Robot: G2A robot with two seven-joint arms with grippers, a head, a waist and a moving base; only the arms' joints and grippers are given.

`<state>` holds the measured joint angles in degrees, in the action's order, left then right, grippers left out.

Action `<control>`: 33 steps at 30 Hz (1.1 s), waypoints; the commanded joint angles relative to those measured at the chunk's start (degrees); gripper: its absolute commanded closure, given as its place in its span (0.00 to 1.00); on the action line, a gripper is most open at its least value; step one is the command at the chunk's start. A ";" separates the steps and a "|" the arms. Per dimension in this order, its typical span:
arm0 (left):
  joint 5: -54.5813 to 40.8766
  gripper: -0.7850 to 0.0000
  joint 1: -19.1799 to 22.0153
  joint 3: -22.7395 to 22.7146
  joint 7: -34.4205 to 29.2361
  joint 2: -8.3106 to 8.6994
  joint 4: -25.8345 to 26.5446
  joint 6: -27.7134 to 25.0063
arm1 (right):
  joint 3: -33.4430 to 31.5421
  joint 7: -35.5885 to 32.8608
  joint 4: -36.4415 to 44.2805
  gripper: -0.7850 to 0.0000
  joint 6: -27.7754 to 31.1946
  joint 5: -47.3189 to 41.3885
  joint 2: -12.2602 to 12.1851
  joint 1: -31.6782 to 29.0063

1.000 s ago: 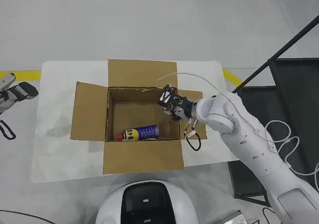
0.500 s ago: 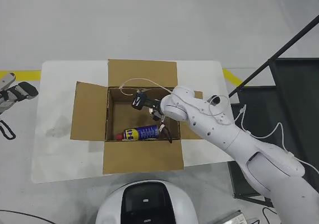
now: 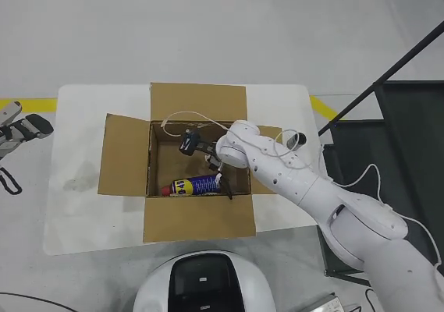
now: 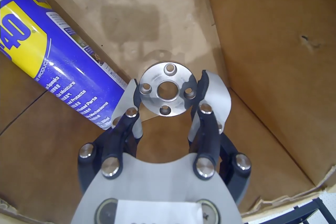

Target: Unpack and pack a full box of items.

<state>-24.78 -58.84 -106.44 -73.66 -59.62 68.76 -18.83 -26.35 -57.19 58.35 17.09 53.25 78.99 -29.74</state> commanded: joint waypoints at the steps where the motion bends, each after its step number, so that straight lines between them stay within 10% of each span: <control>1: 0.00 0.00 0.00 0.00 0.00 0.00 0.00 0.00 | -0.41 0.38 -0.23 0.00 0.28 -0.53 0.11 -0.22; 10: 0.00 0.00 0.00 0.00 0.00 0.00 0.00 0.00 | -12.83 8.11 10.12 0.00 3.96 -4.05 -4.91 -5.99; 20: 0.00 0.00 0.00 0.00 0.00 0.00 0.00 0.00 | -45.52 8.90 37.57 0.00 12.93 -4.01 -15.54 -32.00; 33: 0.00 0.00 0.00 0.00 0.00 0.00 0.00 0.00 | -59.35 14.43 42.99 0.00 12.06 -5.02 -17.70 -44.01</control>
<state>-24.78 -58.84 -106.44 -73.66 -59.62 68.76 -18.83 -85.70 -42.76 101.35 29.16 48.22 61.29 -73.75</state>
